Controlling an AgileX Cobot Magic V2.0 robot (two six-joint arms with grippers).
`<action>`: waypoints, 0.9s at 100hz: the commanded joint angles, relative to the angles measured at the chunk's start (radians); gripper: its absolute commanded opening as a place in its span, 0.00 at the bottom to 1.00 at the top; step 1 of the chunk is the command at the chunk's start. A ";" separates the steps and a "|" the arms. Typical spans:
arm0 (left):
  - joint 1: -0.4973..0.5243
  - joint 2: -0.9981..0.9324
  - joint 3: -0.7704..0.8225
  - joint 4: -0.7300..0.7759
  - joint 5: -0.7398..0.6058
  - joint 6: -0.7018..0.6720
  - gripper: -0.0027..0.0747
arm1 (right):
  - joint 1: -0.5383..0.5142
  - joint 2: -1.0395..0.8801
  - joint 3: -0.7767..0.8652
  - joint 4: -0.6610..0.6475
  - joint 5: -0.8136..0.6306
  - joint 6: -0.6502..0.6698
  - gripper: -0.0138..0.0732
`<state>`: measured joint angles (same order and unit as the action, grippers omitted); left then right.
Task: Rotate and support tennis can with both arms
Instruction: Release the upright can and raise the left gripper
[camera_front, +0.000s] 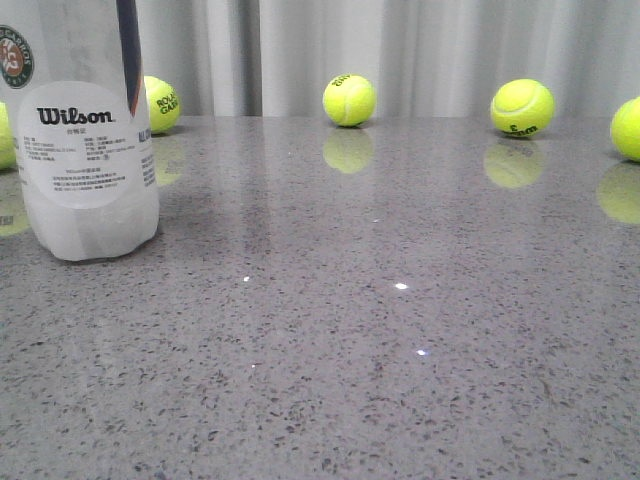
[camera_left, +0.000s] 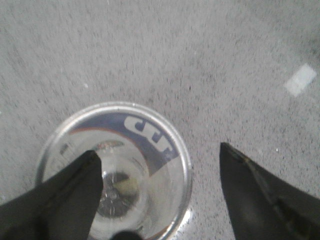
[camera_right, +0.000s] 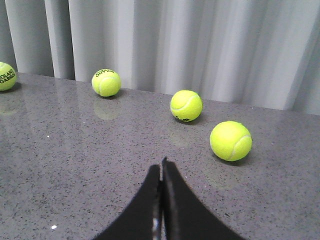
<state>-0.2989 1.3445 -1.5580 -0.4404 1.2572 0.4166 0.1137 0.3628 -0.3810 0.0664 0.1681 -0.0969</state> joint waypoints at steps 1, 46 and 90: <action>-0.011 -0.045 -0.071 -0.040 0.018 -0.016 0.66 | -0.006 0.004 -0.026 0.003 -0.076 -0.002 0.08; -0.009 -0.327 -0.011 0.178 -0.049 -0.134 0.66 | -0.006 0.004 -0.026 0.003 -0.075 -0.002 0.08; -0.009 -0.754 0.672 0.237 -0.608 -0.277 0.66 | -0.006 0.004 -0.026 0.003 -0.075 -0.002 0.08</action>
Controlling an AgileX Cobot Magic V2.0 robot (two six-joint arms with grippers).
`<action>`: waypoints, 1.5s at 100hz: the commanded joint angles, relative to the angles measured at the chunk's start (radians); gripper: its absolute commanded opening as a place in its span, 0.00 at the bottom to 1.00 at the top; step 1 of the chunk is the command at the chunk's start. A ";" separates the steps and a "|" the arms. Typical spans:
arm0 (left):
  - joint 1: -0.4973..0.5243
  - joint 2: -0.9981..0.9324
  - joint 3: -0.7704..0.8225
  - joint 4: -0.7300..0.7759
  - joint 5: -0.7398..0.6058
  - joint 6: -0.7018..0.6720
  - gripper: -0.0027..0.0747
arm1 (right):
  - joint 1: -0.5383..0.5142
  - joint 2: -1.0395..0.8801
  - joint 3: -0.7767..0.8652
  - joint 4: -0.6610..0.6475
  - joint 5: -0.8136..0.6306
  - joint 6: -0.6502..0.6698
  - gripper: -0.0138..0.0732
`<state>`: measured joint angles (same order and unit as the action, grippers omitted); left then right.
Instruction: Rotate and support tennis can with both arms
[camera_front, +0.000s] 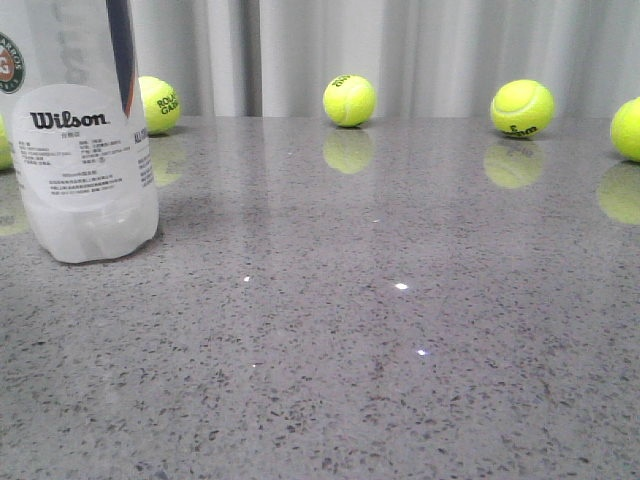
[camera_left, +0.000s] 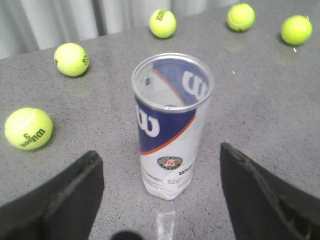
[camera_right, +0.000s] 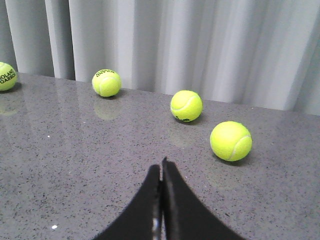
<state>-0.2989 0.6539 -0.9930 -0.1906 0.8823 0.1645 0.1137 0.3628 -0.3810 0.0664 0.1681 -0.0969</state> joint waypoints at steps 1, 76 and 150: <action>-0.009 -0.075 0.119 -0.013 -0.246 -0.025 0.66 | -0.006 0.004 -0.026 0.003 -0.075 -0.002 0.08; -0.009 -0.190 0.596 -0.013 -0.848 -0.023 0.01 | -0.006 0.004 -0.026 0.003 -0.075 -0.002 0.08; -0.009 -0.190 0.596 -0.013 -0.847 -0.023 0.01 | -0.006 0.004 -0.026 0.003 -0.075 -0.002 0.08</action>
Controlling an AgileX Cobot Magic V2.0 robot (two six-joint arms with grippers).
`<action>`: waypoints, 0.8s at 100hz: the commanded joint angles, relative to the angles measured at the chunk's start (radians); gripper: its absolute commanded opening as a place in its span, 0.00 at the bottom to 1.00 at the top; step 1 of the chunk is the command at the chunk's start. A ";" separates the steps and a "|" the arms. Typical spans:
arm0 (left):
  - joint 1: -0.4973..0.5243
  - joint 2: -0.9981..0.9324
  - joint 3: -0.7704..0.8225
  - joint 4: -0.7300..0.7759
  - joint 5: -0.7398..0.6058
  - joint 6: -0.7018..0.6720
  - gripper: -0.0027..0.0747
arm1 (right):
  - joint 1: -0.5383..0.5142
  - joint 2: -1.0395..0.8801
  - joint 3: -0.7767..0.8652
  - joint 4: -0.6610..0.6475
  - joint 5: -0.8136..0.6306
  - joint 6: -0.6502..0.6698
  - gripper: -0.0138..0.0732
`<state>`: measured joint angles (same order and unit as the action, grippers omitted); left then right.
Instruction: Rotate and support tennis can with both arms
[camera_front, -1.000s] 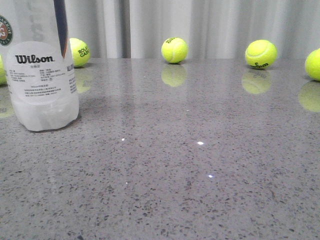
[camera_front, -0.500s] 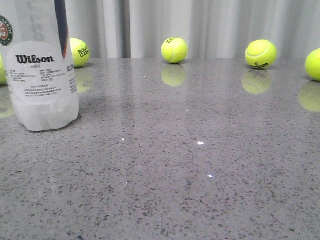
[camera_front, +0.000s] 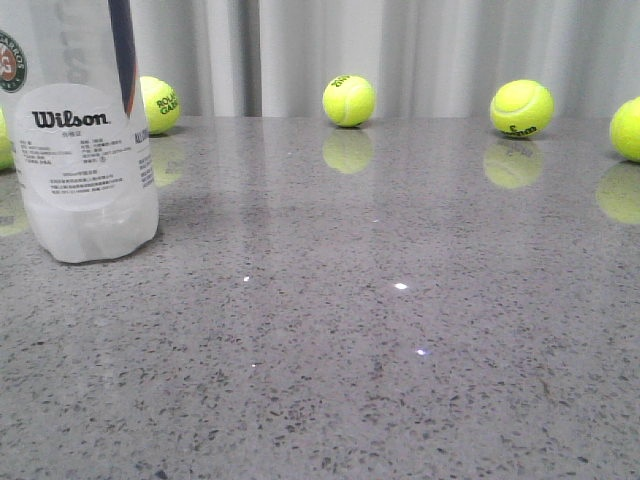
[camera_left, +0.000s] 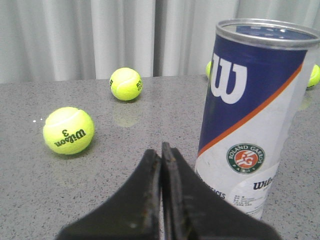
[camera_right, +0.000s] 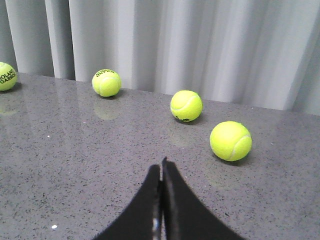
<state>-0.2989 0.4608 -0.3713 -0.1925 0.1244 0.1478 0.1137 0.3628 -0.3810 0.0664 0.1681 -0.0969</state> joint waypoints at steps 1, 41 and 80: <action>-0.009 0.003 -0.026 -0.011 -0.089 -0.006 0.01 | -0.006 0.004 -0.026 0.003 -0.075 -0.002 0.08; 0.084 -0.130 0.123 0.113 -0.234 -0.008 0.01 | -0.006 0.004 -0.026 0.003 -0.075 -0.002 0.08; 0.221 -0.439 0.369 0.226 -0.194 -0.158 0.01 | -0.006 0.004 -0.026 0.003 -0.075 -0.002 0.08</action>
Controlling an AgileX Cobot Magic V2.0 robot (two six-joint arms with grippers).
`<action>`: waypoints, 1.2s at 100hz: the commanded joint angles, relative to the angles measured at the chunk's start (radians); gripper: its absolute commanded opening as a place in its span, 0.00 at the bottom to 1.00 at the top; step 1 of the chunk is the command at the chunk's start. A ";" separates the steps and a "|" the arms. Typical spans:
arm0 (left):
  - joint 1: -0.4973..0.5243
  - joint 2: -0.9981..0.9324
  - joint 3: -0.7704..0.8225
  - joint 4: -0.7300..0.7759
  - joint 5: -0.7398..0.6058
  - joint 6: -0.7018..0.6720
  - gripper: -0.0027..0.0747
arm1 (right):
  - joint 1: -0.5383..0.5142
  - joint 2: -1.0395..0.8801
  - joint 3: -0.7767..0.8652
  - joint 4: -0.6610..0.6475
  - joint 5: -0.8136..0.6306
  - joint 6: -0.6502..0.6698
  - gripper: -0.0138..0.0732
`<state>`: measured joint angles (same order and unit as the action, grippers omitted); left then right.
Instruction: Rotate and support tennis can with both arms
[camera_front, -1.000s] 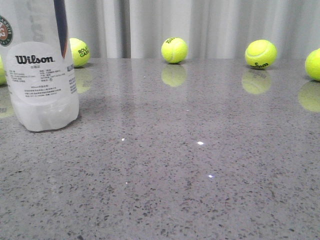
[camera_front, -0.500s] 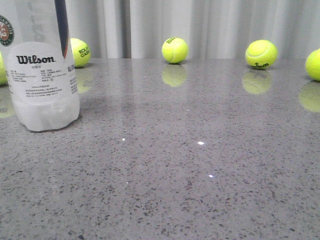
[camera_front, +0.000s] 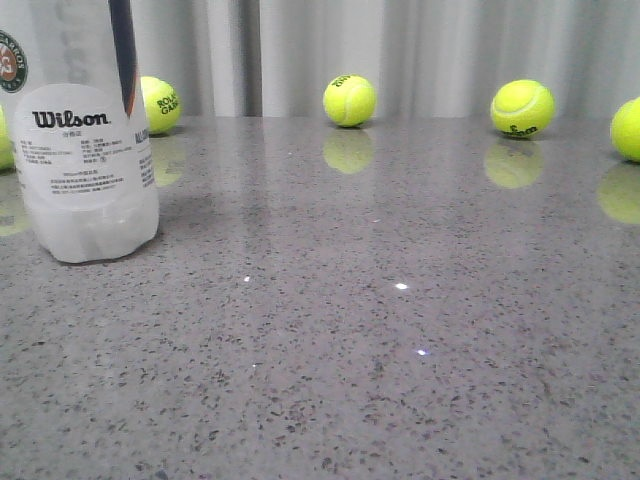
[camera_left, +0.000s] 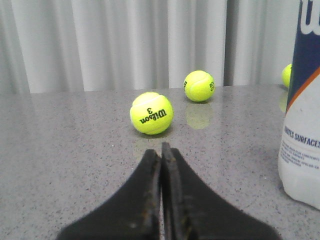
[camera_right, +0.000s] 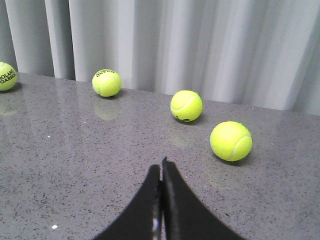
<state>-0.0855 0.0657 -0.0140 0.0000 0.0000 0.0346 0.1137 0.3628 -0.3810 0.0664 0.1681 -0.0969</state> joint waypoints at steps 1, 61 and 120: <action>0.008 -0.049 0.019 0.033 -0.069 -0.045 0.01 | -0.006 0.004 -0.026 0.003 -0.075 -0.002 0.08; 0.008 -0.109 0.057 0.063 -0.061 -0.053 0.01 | -0.006 0.004 -0.026 0.003 -0.075 -0.002 0.08; 0.008 -0.109 0.057 0.063 -0.061 -0.053 0.01 | -0.006 0.004 -0.020 0.003 -0.077 -0.002 0.08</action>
<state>-0.0794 -0.0043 -0.0038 0.0720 0.0142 -0.0098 0.1137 0.3628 -0.3810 0.0664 0.1681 -0.0969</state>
